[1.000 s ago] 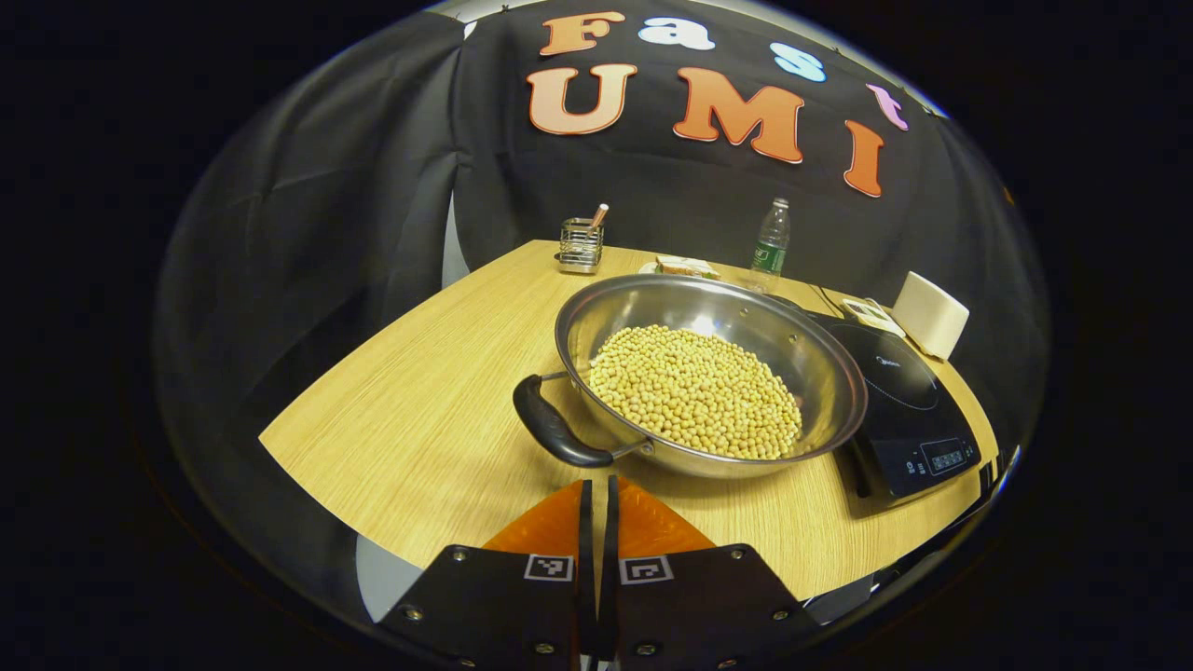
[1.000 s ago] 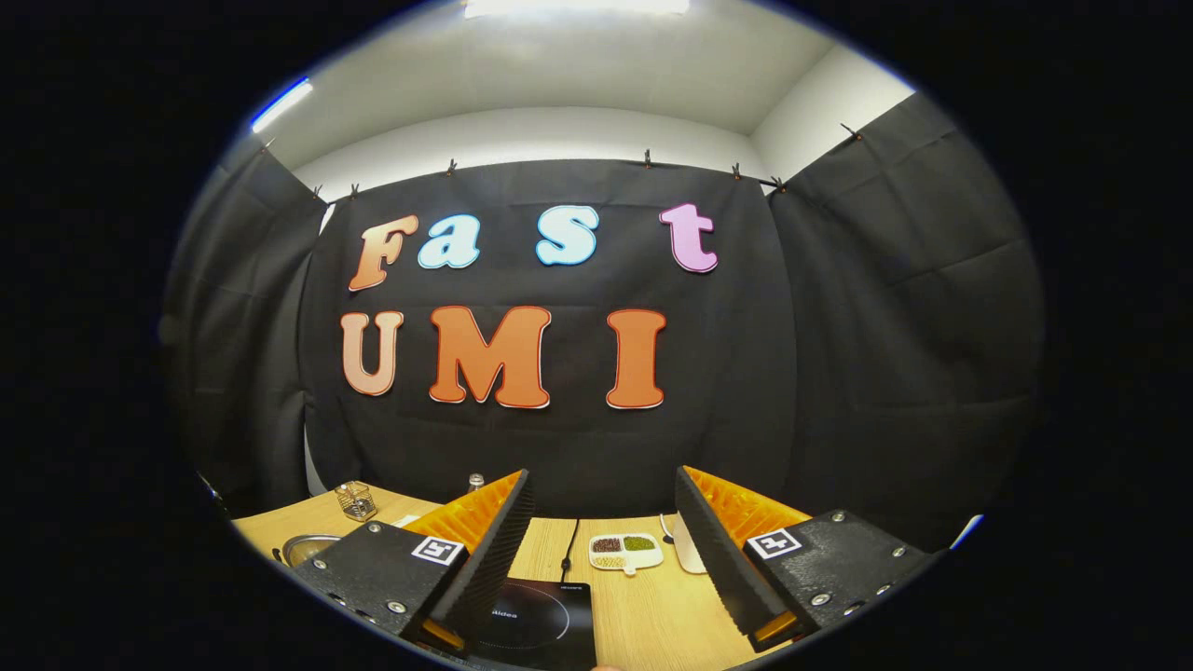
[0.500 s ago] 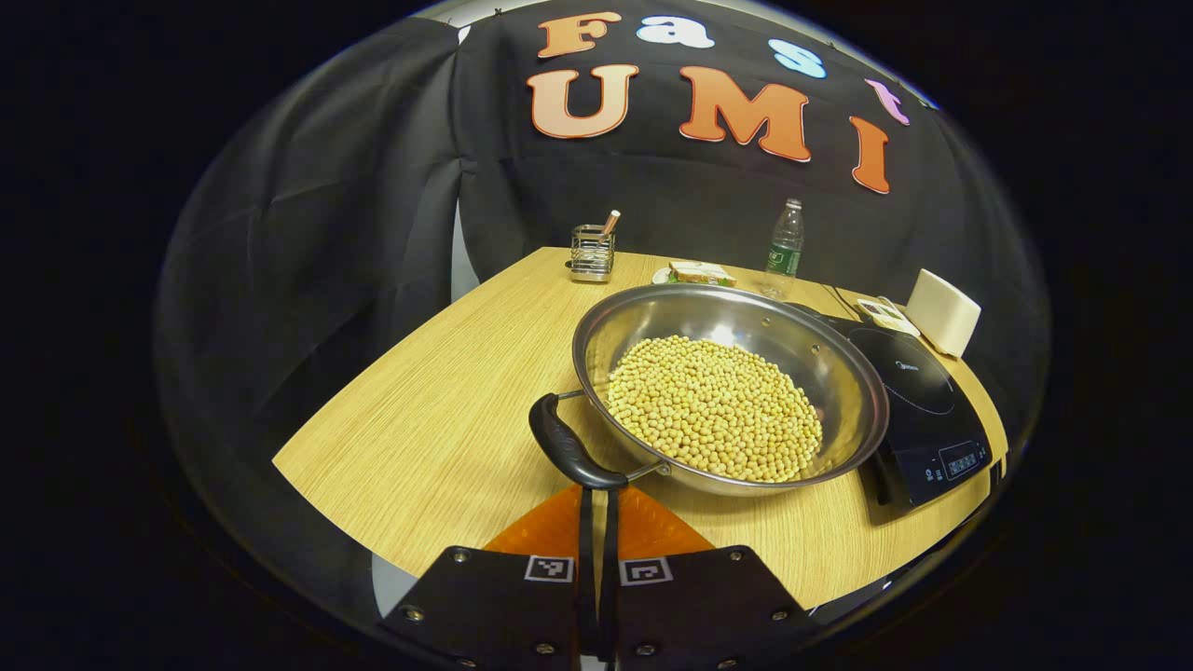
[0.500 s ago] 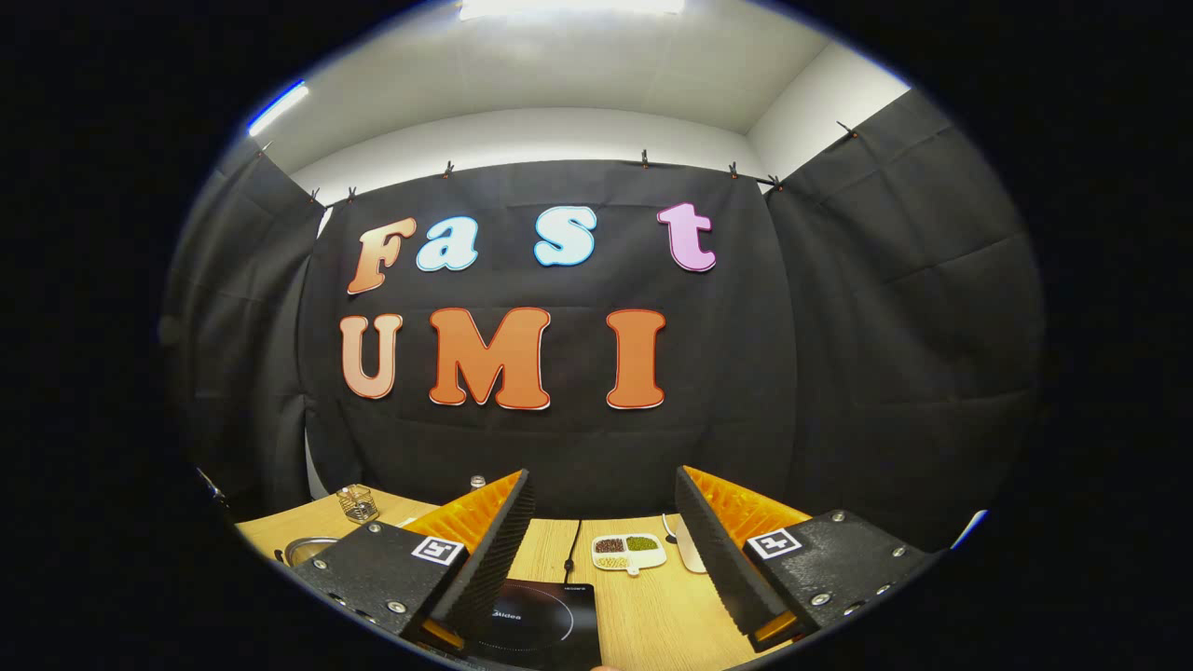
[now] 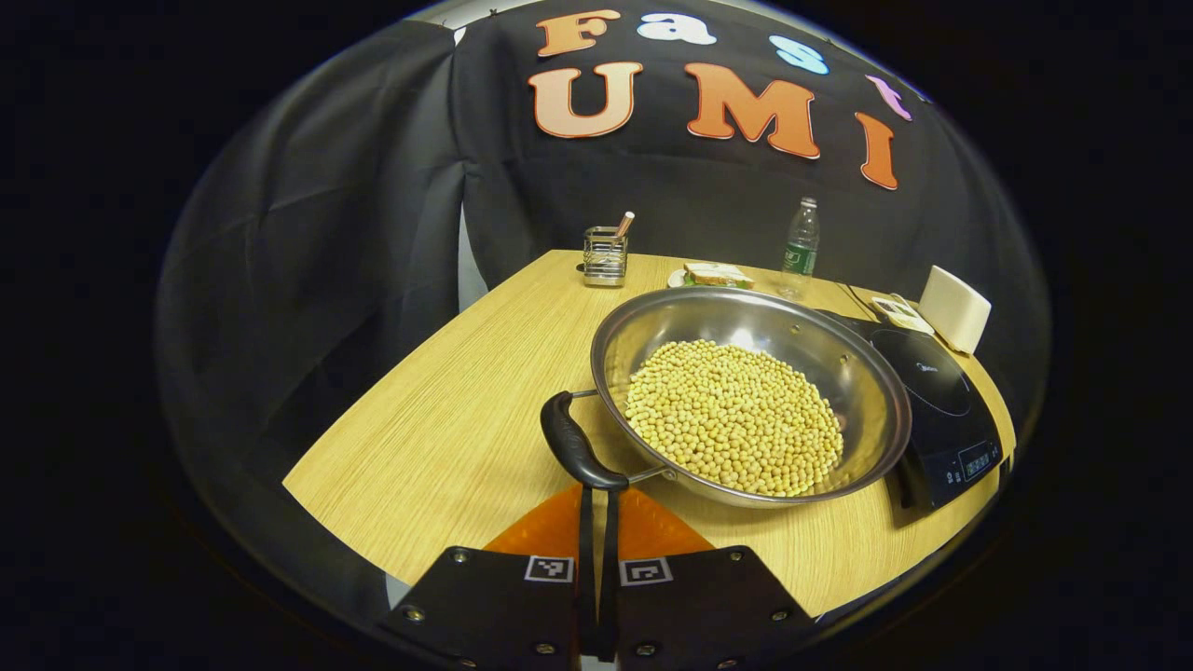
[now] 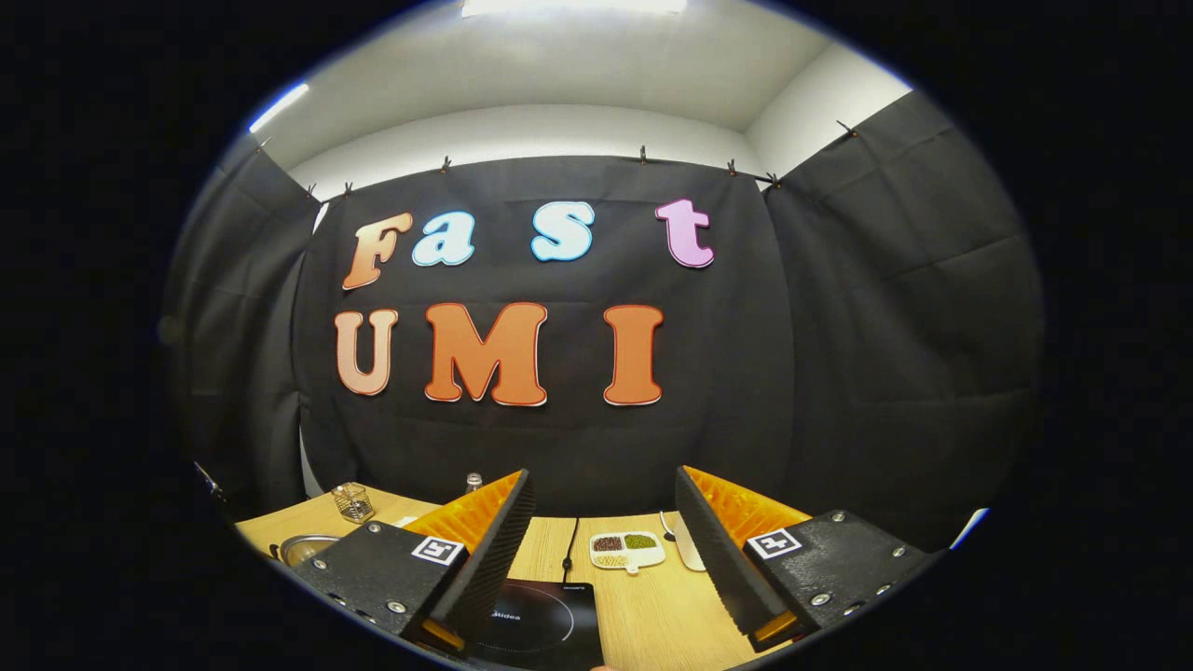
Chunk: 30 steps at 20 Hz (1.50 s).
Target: First push the handle of the pot to place it horizontally, then grasp the pot with both hands and set it on the induction cooktop.
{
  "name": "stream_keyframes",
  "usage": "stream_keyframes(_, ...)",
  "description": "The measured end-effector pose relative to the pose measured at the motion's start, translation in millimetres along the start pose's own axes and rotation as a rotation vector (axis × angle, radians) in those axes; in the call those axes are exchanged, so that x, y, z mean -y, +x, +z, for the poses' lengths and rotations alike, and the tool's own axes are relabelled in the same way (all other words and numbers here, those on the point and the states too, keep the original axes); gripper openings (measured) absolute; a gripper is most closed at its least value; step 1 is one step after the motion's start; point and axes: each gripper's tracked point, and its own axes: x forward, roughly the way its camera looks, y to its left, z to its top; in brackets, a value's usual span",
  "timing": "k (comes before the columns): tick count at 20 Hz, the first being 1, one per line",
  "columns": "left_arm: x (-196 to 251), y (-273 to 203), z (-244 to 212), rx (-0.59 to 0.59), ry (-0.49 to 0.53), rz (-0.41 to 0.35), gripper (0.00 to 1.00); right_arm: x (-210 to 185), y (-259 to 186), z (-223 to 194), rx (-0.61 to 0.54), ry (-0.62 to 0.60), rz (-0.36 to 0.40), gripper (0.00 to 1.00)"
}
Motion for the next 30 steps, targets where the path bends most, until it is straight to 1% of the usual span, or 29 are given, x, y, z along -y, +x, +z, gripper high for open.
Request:
stream_keyframes(7,-14.2,18.2,13.8,0.008,-0.009,-0.001,0.03,-7.6,2.5,-6.5,-0.013,-0.004,-0.004,0.95)
stream_keyframes(14,-30.6,42.9,27.7,0.012,-0.06,-0.018,0.03,-10.3,1.9,-5.7,-0.012,-0.002,-0.02,0.95)
stream_keyframes(16,-33.8,48.3,32.3,0.019,-0.044,-0.013,0.04,-10.7,1.2,-5.1,-0.012,-0.002,-0.029,0.95)
stream_keyframes(21,-38.7,55.6,41.8,0.028,-0.007,-0.016,0.03,-11.7,-1.2,-8.3,-0.015,0.004,-0.039,0.95)
stream_keyframes(28,-42.7,68.2,51.7,0.035,-0.013,-0.041,0.02,-25.1,1.1,-16.4,-0.035,0.015,-0.033,0.95)
stream_keyframes(29,-43.1,70.0,54.6,0.035,-0.017,-0.045,0.04,-26.8,1.1,-17.6,-0.037,0.016,-0.031,0.95)
stream_keyframes(30,-42.7,73.0,54.9,0.033,-0.022,-0.049,0.02,-28.2,0.5,-18.4,-0.039,0.018,-0.031,0.95)
